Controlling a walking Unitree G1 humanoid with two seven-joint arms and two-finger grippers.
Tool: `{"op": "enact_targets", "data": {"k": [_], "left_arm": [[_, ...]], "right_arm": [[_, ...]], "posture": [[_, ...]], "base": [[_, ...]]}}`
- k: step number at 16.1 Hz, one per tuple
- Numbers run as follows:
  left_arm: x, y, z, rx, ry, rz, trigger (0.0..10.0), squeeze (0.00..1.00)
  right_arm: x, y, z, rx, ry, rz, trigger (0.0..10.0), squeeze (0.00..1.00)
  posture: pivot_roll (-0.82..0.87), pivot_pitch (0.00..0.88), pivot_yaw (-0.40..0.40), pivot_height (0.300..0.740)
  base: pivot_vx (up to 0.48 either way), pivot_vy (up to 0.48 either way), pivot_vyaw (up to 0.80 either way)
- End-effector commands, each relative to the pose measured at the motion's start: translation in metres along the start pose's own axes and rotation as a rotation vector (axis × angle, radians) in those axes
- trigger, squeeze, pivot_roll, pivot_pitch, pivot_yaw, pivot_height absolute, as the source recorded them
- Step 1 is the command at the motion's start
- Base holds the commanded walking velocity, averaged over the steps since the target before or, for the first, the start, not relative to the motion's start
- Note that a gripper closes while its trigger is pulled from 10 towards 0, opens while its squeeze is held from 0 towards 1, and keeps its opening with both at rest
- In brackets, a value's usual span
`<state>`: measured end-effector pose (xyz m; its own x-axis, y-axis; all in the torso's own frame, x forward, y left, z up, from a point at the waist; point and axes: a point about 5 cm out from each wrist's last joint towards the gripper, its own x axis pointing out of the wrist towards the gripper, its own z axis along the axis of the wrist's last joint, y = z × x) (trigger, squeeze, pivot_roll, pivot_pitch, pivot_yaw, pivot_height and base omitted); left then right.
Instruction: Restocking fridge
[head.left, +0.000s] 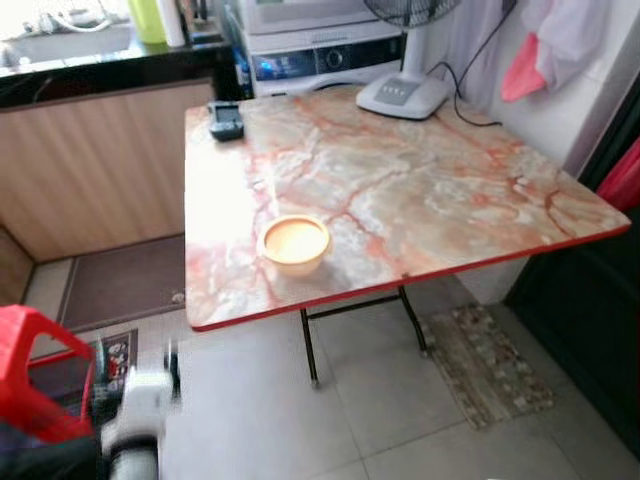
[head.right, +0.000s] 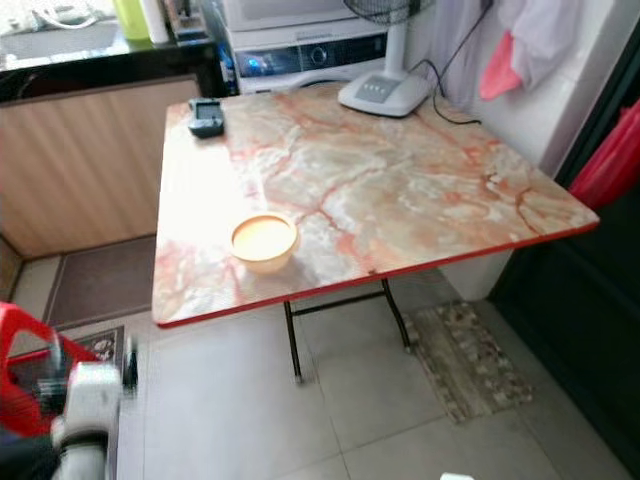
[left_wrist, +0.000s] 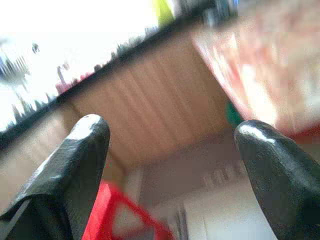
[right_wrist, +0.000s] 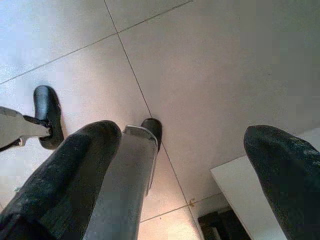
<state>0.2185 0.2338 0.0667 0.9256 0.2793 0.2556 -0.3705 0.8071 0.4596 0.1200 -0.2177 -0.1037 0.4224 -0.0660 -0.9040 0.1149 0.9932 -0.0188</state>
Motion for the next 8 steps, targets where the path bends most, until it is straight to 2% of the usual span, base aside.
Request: {"op": "enact_targets", "data": {"k": [1,2,4,6,7,8], "left_arm": [[0.011,0.004,0.016,0.026,-0.065,0.013,10.0,0.00],[0.020,-0.002,0.031,0.026,-0.133,-0.026,10.0,0.00],[0.028,-0.012,0.048,-0.008,-0.186,-0.079,10.0,0.00],[0.043,-0.035,0.066,-0.174,-0.154,-0.129,10.0,0.00],[0.052,-0.041,0.076,-0.263,-0.143,-0.117,10.0,0.00],[0.057,-0.045,0.083,-0.305,-0.150,-0.121,10.0,0.00]], "right_arm": [[0.000,0.000,-0.001,-0.005,0.005,0.000,10.0,0.00],[0.000,0.000,-0.002,-0.004,0.004,-0.001,10.0,0.00],[0.000,0.001,-0.002,0.008,0.003,-0.002,10.0,0.00],[0.000,0.004,-0.003,0.028,0.005,-0.002,10.0,0.00],[0.000,0.003,-0.002,0.041,-0.002,-0.009,10.0,0.00],[0.000,0.001,0.000,0.055,-0.009,-0.018,10.0,0.00]], "posture": [[0.08,0.010,0.018,0.740],[0.07,0.002,0.023,0.740],[0.07,0.000,0.025,0.740],[0.05,0.000,0.028,0.740],[0.05,0.000,0.026,0.740],[0.05,0.008,0.025,0.740]], "base": [[0.000,0.000,0.00],[0.000,0.000,0.00],[0.000,0.000,0.00],[0.000,0.000,0.00],[0.000,0.000,0.00],[0.000,0.000,0.00]]}}
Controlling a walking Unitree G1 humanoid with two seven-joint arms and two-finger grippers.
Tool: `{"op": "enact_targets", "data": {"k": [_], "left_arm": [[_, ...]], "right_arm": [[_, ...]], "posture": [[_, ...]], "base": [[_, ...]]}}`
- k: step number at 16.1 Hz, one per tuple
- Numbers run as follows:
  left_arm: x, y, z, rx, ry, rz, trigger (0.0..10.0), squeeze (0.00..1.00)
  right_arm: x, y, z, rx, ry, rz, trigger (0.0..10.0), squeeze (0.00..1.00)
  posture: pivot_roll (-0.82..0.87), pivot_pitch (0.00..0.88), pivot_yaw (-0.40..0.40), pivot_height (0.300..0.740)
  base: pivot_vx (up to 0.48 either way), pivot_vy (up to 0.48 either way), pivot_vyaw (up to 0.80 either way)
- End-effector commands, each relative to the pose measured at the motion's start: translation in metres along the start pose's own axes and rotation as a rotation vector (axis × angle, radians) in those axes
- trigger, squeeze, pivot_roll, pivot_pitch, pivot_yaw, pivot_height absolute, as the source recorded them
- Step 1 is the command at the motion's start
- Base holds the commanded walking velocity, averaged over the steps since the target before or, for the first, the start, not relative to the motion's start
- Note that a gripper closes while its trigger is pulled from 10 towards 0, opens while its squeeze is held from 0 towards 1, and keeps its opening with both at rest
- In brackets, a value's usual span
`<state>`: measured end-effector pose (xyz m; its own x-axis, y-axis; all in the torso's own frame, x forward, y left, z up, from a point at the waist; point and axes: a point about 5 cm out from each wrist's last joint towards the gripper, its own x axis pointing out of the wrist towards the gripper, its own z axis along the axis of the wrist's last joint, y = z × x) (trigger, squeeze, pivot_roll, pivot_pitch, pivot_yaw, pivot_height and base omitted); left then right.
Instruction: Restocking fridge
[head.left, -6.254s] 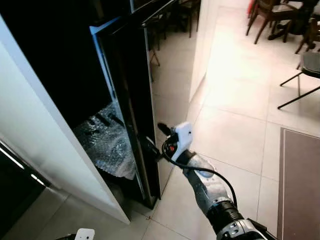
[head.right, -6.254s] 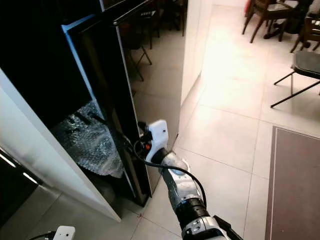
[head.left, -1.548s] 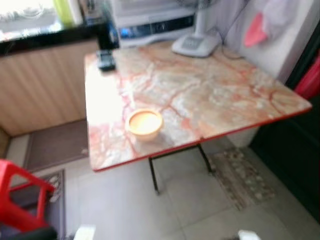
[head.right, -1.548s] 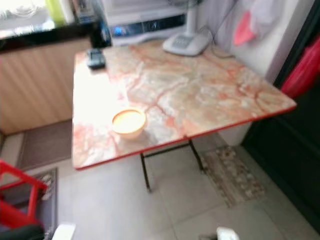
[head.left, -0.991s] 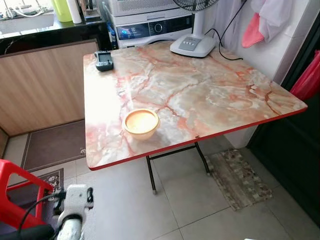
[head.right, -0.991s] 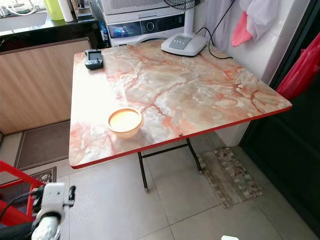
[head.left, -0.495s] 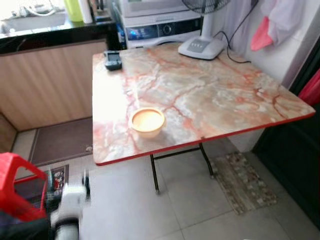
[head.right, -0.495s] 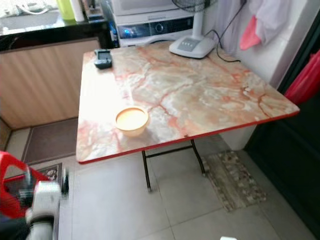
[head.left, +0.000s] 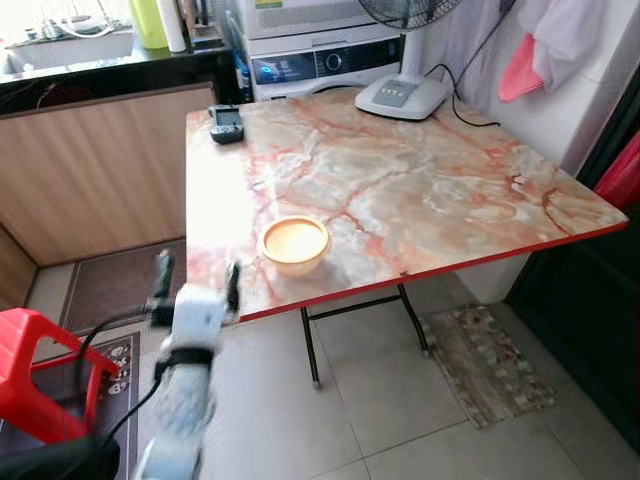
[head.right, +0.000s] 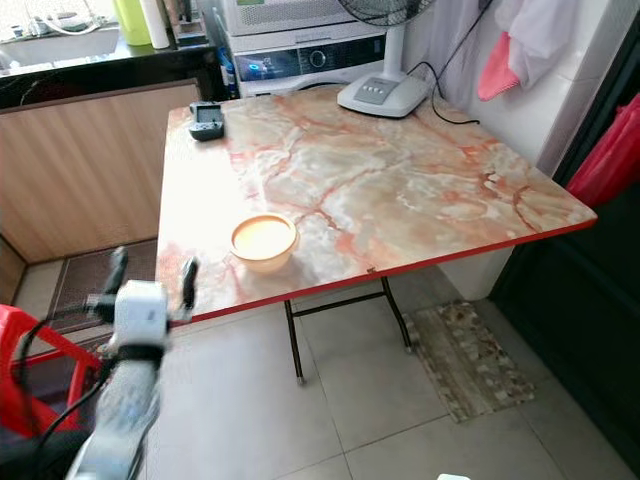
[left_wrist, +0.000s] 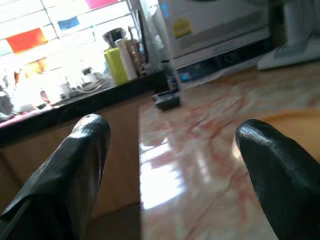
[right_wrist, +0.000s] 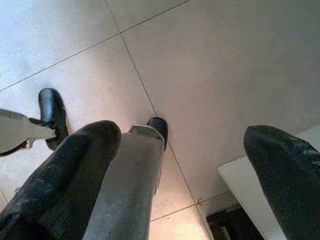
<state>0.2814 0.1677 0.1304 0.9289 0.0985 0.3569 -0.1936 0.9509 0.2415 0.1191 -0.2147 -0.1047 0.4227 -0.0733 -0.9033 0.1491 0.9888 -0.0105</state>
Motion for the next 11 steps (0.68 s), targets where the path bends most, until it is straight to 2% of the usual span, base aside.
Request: {"op": "enact_targets", "data": {"k": [1,6,11], "left_arm": [[0.0031,-0.0016,0.0014,-0.019,0.013,-0.025,10.0,0.00],[0.0062,-0.0035,0.0025,-0.058,0.049,-0.078,10.0,0.00],[0.0008,-0.0064,-0.0002,-0.072,0.080,-0.119,10.0,0.00]], "right_arm": [[0.0001,-0.0017,0.0024,0.027,-0.011,-0.013,10.0,0.00],[0.0003,-0.0009,0.0033,0.051,-0.018,-0.011,10.0,0.00],[0.0004,-0.0005,0.0039,0.064,-0.019,-0.004,10.0,0.00]], "posture": [[0.05,0.019,0.030,0.740],[0.06,0.048,0.036,0.740],[0.06,0.060,0.032,0.740]], "base": [[0.000,0.000,0.00],[0.000,0.000,0.00],[0.000,0.000,0.00]]}}
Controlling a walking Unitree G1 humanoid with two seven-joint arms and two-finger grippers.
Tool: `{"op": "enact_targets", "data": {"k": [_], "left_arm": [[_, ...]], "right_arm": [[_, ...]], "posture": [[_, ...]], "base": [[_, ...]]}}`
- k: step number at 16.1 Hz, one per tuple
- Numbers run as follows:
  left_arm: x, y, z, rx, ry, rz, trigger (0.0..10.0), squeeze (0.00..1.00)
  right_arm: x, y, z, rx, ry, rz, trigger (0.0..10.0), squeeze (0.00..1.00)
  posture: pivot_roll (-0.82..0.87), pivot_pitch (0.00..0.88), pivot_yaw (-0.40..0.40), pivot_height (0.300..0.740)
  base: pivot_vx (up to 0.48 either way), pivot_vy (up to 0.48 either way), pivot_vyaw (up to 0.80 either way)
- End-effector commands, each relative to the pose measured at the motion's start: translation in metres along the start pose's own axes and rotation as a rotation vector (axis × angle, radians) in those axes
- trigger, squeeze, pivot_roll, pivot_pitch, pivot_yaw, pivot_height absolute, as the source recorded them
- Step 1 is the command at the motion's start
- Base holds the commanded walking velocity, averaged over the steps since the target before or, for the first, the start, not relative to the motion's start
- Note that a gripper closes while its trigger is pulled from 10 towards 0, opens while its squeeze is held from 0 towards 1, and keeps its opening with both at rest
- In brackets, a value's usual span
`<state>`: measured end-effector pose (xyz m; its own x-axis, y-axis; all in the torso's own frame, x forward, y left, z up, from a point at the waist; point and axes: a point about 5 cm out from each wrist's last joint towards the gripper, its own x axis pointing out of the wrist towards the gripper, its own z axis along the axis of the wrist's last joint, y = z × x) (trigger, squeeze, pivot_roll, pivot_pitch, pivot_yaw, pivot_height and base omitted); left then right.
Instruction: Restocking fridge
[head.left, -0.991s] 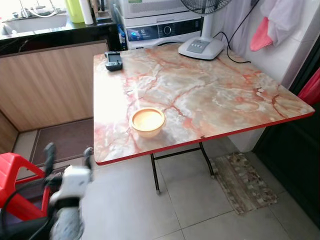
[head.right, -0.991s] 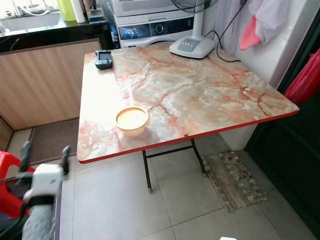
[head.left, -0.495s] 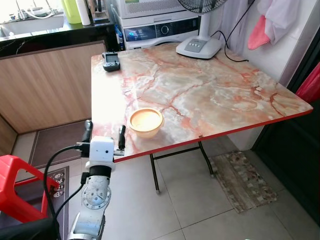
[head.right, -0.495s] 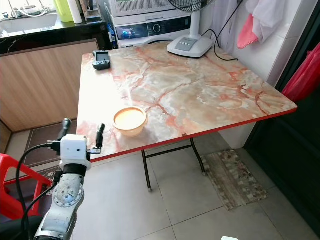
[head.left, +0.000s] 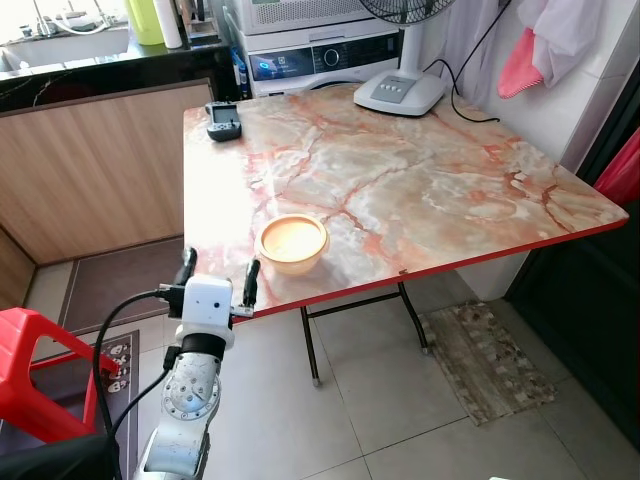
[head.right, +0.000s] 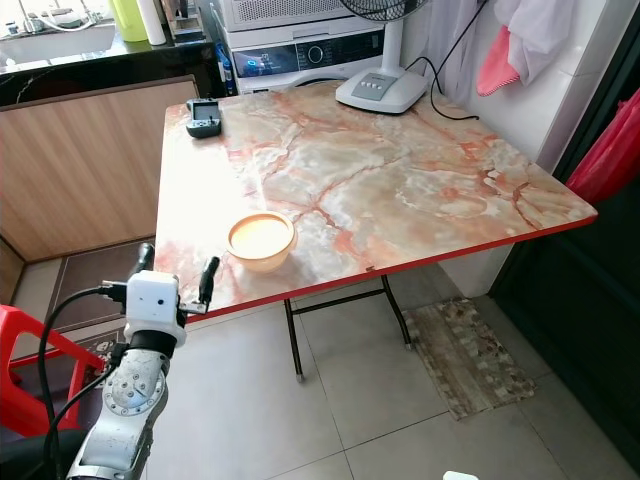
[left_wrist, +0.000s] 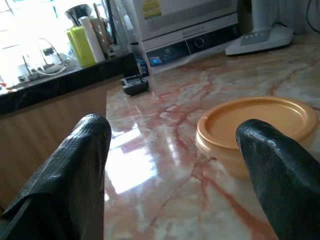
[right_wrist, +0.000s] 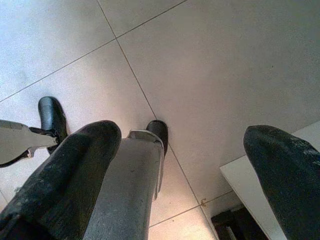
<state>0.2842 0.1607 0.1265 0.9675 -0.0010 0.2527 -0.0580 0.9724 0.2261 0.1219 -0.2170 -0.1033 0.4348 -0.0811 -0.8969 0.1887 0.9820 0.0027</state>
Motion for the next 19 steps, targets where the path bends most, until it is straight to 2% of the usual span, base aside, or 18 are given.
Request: {"op": "enact_targets", "data": {"k": [1,15,16,18,19], "left_arm": [[0.000,0.000,0.003,-0.015,-0.002,-0.010,10.0,0.00],[0.001,-0.011,0.009,-0.019,-0.017,-0.101,10.0,0.00],[0.001,-0.011,0.008,-0.018,-0.015,-0.093,10.0,0.00],[-0.002,-0.002,0.002,-0.076,0.028,-0.023,10.0,0.00],[-0.004,0.011,-0.004,-0.154,0.071,0.080,10.0,0.00]], "right_arm": [[0.000,0.001,0.001,0.030,-0.008,-0.001,10.0,0.00],[0.001,0.002,0.003,0.009,-0.010,0.011,10.0,0.00],[0.001,0.002,0.003,0.009,-0.010,0.011,10.0,0.00],[0.001,0.003,0.003,0.007,-0.009,0.011,10.0,0.00],[0.001,0.003,0.003,0.005,-0.008,0.011,10.0,0.00]], "posture": [[0.06,0.061,0.033,0.740],[0.06,0.058,0.031,0.740],[0.06,0.057,0.030,0.740],[0.07,0.060,0.029,0.740],[0.07,0.061,0.028,0.740]], "base": [[0.000,0.000,0.00],[0.306,0.000,0.00],[0.000,0.000,0.00],[0.000,0.000,0.00],[0.000,0.000,0.00]]}}
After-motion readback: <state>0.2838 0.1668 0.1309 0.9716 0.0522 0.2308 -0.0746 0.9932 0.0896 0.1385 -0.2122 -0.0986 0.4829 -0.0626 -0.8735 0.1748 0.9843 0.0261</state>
